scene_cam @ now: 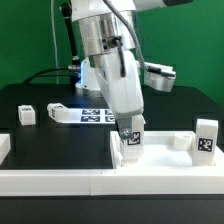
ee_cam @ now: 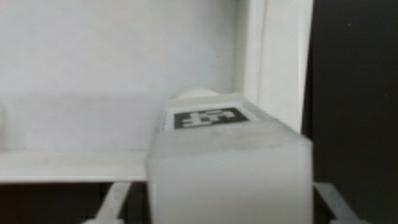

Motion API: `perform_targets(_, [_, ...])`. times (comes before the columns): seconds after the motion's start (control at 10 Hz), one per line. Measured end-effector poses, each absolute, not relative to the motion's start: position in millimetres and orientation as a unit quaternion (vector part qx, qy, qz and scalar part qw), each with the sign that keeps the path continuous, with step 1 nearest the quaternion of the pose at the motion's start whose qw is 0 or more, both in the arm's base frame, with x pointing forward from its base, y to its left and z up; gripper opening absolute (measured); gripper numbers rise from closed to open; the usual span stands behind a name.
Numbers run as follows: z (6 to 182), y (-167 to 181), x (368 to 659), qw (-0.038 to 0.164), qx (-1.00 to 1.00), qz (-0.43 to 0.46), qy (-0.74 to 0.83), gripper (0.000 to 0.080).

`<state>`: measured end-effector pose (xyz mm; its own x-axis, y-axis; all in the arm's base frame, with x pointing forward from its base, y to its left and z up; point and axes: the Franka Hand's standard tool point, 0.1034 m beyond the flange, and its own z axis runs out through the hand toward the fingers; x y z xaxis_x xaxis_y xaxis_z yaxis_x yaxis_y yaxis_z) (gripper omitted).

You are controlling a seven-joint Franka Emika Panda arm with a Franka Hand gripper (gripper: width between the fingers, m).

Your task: Assemble square table

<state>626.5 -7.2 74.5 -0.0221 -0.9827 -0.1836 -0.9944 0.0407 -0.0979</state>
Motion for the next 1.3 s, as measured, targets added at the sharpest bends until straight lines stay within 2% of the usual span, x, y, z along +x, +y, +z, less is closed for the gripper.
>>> perform_targets(0.2, [74.5,-5.9,626.0,0.099,-0.653,0.036,0.750,0.0297])
perform_targets(0.4, [74.4,-5.3,626.0,0.096,-0.693,0.029,0.714,0.0297])
perform_targets(0.5, [74.5,-1.2,626.3,0.092,-0.731,0.023,0.676,0.0377])
perform_targets(0.6, [75.6,4.5,627.3,0.080,-0.769,0.013,0.634,0.0550])
perform_targets(0.7, [76.6,10.9,627.4,0.071,-0.814,0.004,0.577,0.0550])
perform_targets(0.8, [75.8,9.8,627.1,0.071,-0.836,0.002,0.545,0.0628])
perform_targets(1.1, [75.8,7.8,627.3,0.067,-0.899,-0.008,0.432,0.0649])
perform_targets(1.2, [80.3,8.0,632.4,0.046,-0.945,-0.020,0.323,0.0649])
perform_targets(1.3, [82.5,9.8,635.2,0.041,-0.964,-0.025,0.263,0.0649])
